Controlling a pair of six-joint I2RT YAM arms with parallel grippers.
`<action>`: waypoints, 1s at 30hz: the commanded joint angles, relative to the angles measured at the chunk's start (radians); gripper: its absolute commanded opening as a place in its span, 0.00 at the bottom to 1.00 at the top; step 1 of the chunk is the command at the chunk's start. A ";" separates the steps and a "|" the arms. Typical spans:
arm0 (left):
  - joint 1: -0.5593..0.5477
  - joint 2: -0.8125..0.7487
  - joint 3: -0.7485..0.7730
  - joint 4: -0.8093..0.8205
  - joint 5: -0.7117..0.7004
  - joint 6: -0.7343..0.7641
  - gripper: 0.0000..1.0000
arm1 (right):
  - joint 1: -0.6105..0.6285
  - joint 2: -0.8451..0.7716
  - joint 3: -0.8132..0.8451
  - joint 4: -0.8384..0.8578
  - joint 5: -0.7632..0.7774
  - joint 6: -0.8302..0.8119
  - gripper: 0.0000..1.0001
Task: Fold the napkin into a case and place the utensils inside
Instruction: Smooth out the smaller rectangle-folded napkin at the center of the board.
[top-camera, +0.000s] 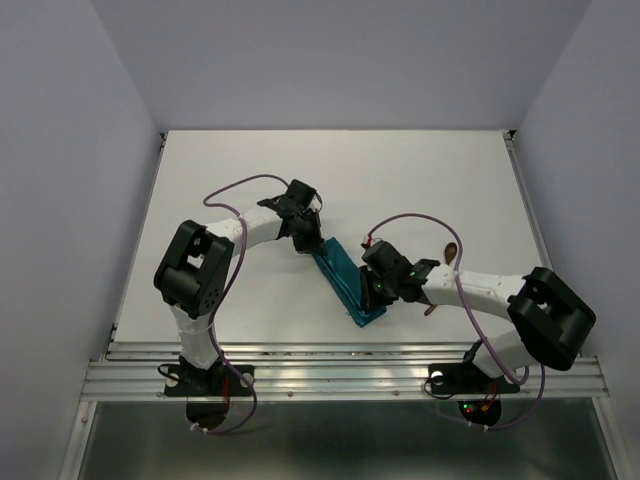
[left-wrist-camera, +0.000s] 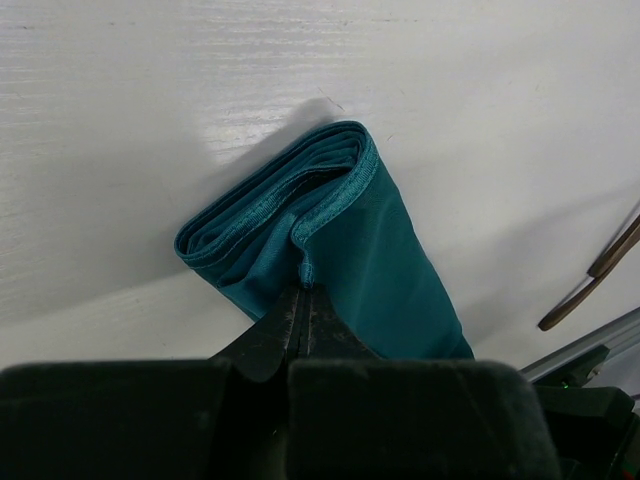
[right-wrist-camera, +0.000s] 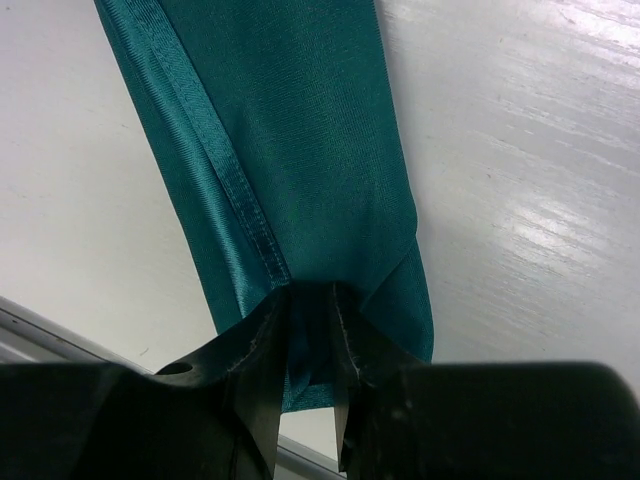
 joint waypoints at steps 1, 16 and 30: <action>0.004 -0.047 -0.020 0.009 0.011 0.024 0.00 | 0.007 0.021 -0.034 0.011 -0.008 0.011 0.27; 0.005 -0.079 -0.022 -0.052 -0.072 0.080 0.00 | 0.007 0.015 -0.079 0.011 0.066 -0.022 0.27; 0.005 -0.067 -0.014 -0.077 -0.075 0.140 0.00 | 0.007 -0.028 -0.002 -0.035 0.090 -0.058 0.35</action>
